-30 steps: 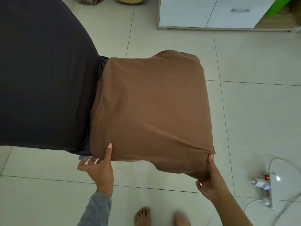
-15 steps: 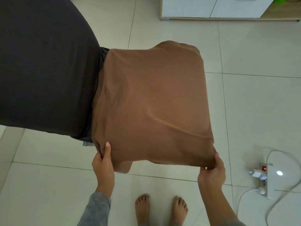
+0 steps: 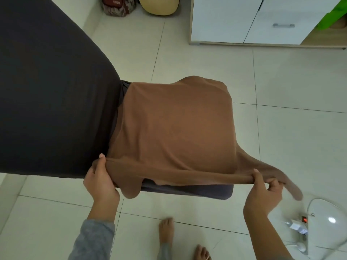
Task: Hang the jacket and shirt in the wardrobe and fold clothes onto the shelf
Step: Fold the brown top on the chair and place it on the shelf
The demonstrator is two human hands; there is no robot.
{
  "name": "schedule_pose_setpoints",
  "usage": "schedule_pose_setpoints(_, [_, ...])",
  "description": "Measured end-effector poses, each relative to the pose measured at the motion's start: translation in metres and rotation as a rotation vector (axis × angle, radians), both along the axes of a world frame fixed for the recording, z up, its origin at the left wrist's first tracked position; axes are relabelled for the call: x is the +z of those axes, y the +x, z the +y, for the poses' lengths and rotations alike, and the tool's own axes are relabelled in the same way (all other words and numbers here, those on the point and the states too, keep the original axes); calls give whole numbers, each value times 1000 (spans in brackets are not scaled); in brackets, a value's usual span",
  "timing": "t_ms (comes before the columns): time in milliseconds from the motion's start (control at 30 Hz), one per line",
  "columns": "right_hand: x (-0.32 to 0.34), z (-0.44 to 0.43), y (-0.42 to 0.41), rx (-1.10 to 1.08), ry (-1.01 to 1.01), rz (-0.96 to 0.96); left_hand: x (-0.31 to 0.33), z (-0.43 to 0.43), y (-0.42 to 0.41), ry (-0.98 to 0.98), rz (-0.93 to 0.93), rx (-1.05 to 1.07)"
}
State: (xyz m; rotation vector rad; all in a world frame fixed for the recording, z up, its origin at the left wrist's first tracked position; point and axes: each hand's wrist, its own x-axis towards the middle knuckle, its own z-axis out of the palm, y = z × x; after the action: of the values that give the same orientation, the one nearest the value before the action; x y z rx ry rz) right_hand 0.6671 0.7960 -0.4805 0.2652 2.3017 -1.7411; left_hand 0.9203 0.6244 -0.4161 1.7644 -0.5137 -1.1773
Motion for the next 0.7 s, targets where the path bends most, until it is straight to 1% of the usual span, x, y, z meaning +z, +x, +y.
schedule_pose_setpoints(133, [1,-31,-20,5,93,33,7,-35,-24,60,57,36])
schedule_pose_setpoints(267, [4,-63,-46,-24,125,9,4,-78,-48,105,134,-4])
schedule_pose_setpoints(333, [6,-84,-60,2,143,-16,0,-98,-59,59,205,-66])
schedule_pose_setpoints(400, [5,-103,-69,127,146,-70,-6,-113,-65,-7,224,-213])
schedule_pose_setpoints(467, [3,-118,-73,259,165,-155,-20,-124,-66,-32,111,-352])
schedule_pose_setpoints(533, [-1,-126,-70,362,225,-173,-39,-129,-62,-18,-103,-452])
schedule_pose_setpoints(600, [-3,-128,-59,468,310,-87,-56,-126,-57,-17,-290,-551])
schedule_pose_setpoints(700, [-11,-123,-40,586,394,42,-68,-114,-50,-84,-552,-736])
